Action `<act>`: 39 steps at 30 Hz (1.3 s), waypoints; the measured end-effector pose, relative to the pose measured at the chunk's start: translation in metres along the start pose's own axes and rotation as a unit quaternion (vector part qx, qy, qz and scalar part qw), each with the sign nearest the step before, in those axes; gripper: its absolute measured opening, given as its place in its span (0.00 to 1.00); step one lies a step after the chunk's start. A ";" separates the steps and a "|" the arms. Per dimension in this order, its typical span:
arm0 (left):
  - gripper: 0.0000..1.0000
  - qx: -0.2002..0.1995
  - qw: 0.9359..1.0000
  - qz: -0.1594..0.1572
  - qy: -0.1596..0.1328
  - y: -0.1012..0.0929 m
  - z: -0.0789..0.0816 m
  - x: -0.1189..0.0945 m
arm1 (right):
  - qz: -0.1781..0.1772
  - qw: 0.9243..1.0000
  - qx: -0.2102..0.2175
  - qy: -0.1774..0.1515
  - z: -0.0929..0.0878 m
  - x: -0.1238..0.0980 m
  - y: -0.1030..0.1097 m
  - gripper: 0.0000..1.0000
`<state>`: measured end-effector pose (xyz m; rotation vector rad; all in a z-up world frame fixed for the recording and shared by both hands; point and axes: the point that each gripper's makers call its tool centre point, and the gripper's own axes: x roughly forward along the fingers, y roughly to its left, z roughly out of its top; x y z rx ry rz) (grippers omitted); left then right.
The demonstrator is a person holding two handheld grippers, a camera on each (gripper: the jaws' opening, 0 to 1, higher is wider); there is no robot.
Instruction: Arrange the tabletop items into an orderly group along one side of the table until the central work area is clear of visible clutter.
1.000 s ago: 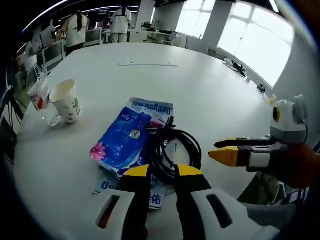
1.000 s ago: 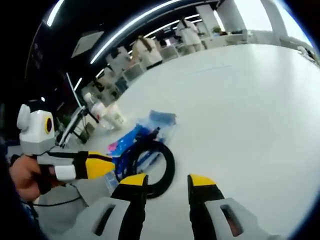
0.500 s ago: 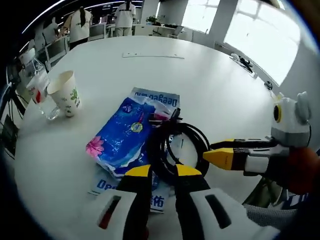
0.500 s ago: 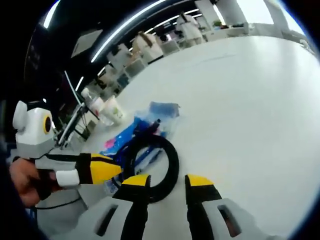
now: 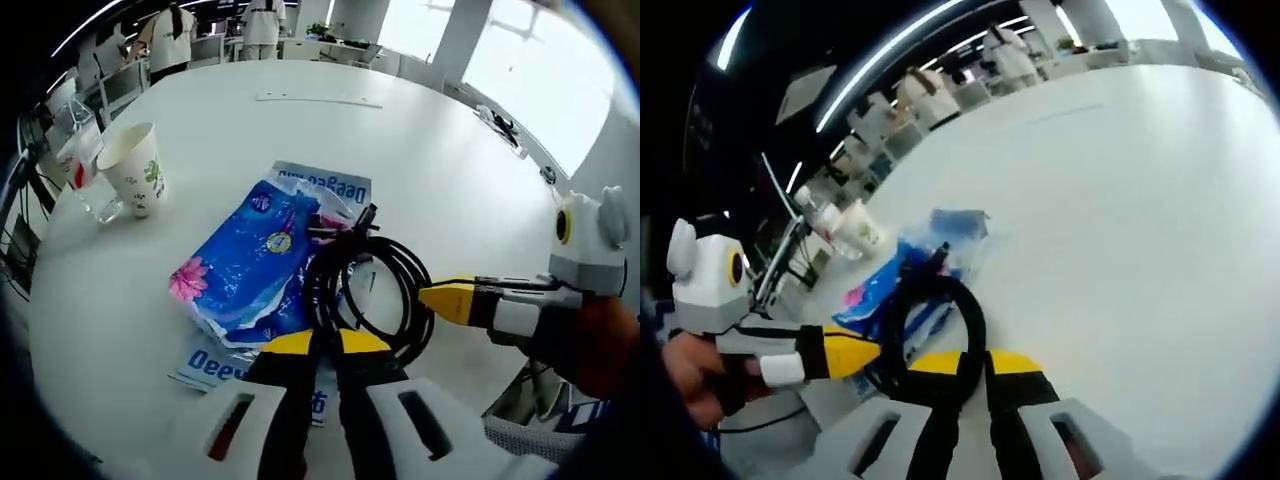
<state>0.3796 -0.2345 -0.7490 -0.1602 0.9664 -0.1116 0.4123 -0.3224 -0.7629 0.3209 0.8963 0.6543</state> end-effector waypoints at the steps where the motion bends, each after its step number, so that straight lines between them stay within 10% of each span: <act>1: 0.03 0.000 1.000 0.000 0.000 0.000 0.000 0.000 | 0.001 1.000 -0.001 0.001 0.000 0.000 0.000 0.04; 39: 0.00 0.034 0.997 -0.074 -0.010 -0.069 0.036 0.022 | -0.016 0.999 0.000 -0.029 0.024 -0.052 -0.051 0.02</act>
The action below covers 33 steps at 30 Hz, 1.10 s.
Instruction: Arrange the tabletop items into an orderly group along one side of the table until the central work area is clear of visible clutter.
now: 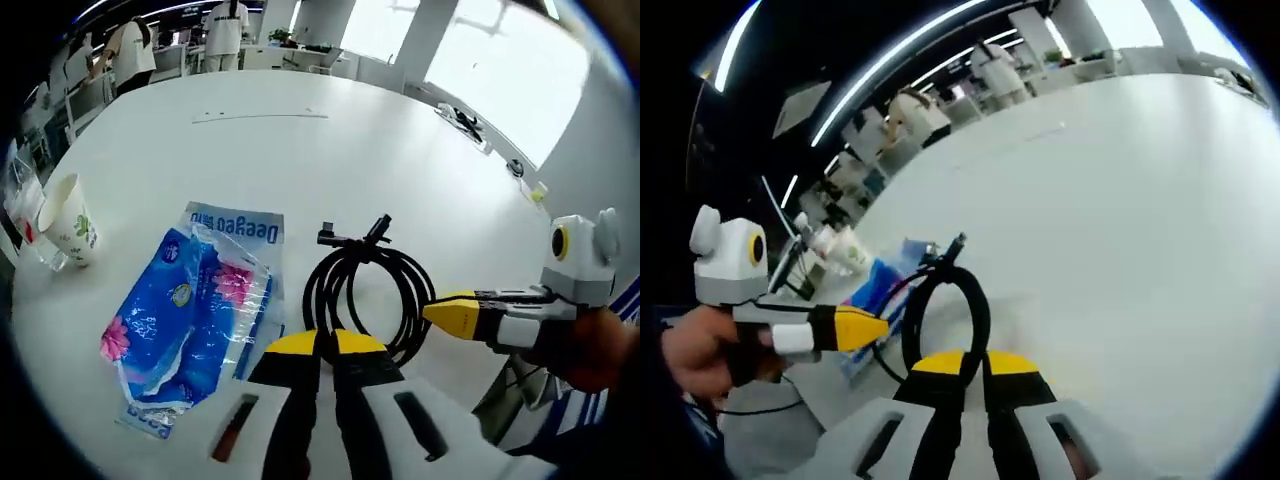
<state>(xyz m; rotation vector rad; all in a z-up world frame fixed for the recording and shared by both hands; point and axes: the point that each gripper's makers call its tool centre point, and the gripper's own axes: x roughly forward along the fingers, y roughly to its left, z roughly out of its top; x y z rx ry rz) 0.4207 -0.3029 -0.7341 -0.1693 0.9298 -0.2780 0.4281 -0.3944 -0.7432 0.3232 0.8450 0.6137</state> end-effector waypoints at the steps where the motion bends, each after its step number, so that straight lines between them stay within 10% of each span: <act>1: 0.00 -0.005 1.000 -0.002 0.005 0.000 0.000 0.004 | -0.003 1.000 -0.001 0.003 0.001 0.001 -0.002 0.02; 33: 0.01 -0.034 0.999 -0.007 0.004 -0.008 0.008 0.020 | -0.015 0.999 -0.022 0.027 0.007 0.005 -0.024 0.05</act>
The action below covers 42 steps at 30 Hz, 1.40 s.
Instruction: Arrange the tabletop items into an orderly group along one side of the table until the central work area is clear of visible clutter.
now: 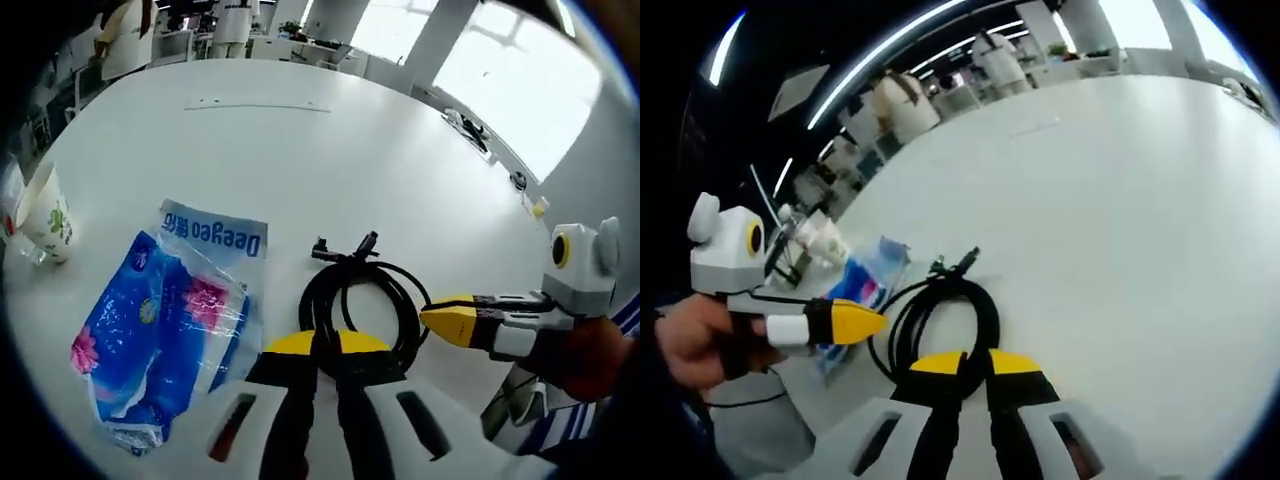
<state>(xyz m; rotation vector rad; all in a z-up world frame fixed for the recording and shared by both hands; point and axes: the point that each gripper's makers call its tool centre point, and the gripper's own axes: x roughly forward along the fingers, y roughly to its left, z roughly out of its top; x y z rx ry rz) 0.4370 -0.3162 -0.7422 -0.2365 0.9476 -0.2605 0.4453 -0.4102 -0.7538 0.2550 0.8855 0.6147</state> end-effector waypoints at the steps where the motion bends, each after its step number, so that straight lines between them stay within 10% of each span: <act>1: 0.01 0.001 1.000 0.002 -0.003 0.001 0.001 -0.001 | 0.000 1.000 -0.001 0.000 0.000 0.000 0.000 0.05; 16: 0.00 0.012 0.999 0.004 -0.029 0.006 0.008 -0.028 | -0.010 0.998 -0.055 0.014 -0.003 -0.014 0.002 0.07; 42: 0.00 -0.098 0.991 0.078 -0.042 0.073 -0.043 -0.105 | 0.012 0.993 -0.115 0.022 0.000 -0.003 0.046 0.08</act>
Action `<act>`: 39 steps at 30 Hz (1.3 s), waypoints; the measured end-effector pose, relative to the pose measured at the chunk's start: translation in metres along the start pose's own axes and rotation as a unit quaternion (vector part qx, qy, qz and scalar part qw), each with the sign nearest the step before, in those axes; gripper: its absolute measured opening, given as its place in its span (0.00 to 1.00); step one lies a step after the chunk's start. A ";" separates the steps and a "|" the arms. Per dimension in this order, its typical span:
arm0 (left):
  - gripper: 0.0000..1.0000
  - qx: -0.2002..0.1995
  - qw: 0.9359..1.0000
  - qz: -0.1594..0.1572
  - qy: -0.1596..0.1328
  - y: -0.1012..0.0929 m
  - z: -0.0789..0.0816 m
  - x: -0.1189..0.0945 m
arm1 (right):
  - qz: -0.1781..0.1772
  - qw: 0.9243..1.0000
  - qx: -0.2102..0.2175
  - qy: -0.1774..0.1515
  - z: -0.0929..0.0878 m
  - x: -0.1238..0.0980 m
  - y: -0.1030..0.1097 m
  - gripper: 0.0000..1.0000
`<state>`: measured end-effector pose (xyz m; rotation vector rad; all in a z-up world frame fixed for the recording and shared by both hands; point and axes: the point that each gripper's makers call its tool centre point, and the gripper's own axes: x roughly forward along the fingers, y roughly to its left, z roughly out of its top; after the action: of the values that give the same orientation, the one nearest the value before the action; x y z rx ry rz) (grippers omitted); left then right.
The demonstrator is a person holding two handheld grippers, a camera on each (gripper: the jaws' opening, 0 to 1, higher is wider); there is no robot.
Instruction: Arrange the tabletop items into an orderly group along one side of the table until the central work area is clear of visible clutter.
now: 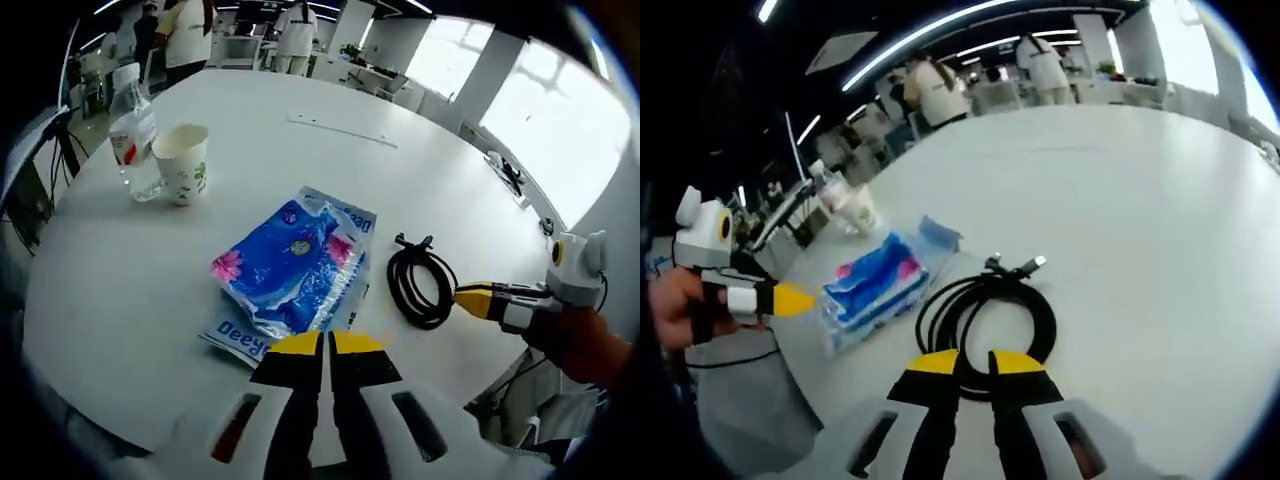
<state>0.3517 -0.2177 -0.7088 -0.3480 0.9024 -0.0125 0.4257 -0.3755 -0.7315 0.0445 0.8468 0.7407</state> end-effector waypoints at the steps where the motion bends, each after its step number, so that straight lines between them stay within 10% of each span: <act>1: 0.00 -0.007 1.000 0.000 0.004 0.002 -0.004 -0.001 | 0.004 1.000 -0.005 0.003 0.001 0.002 0.004 0.08; 21: 0.04 -0.056 0.998 0.018 -0.003 0.024 0.000 0.001 | 0.060 0.992 -0.107 0.042 0.045 0.059 0.063 0.18; 39: 0.08 -0.101 0.994 0.029 -0.009 0.045 0.002 0.007 | 0.066 0.983 -0.147 0.085 0.058 0.100 0.069 0.19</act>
<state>0.3520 -0.1761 -0.7268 -0.5094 0.8978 0.1354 0.4693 -0.2485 -0.7370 -0.2299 0.8944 0.9995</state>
